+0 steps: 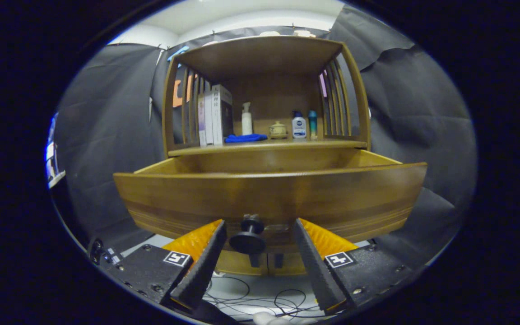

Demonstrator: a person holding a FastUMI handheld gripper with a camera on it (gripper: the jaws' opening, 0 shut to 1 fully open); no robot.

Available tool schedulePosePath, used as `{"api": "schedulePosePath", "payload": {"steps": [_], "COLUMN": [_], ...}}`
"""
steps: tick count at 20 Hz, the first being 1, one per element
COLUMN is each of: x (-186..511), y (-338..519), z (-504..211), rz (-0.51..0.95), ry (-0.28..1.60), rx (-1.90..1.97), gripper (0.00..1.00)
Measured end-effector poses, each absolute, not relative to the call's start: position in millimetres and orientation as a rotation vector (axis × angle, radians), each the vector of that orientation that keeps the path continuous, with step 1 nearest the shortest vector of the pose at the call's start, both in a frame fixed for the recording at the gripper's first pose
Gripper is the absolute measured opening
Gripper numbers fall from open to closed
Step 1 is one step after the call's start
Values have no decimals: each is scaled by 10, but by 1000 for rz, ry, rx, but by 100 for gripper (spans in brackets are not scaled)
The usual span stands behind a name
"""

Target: Pull open the drawer, take out the items inside it, and place them on the countertop above the cabinet.

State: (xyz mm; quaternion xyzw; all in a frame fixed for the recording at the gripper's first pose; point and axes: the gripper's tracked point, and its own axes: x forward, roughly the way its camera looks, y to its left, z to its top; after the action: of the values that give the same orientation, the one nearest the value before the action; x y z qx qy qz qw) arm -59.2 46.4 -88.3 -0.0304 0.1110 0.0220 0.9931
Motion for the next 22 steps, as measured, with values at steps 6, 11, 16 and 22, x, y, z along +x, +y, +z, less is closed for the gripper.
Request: {"api": "schedulePosePath", "payload": {"steps": [6,11,16,22], "x": [-379,48,541,932], "y": [395,463,634,716], "z": [-190,219,296,-268], "rz": [49,50,69,56], "ry": [167,235,391,669], "rx": [-73,-68,-96,-78], "gripper": [100,99,100,100]}}
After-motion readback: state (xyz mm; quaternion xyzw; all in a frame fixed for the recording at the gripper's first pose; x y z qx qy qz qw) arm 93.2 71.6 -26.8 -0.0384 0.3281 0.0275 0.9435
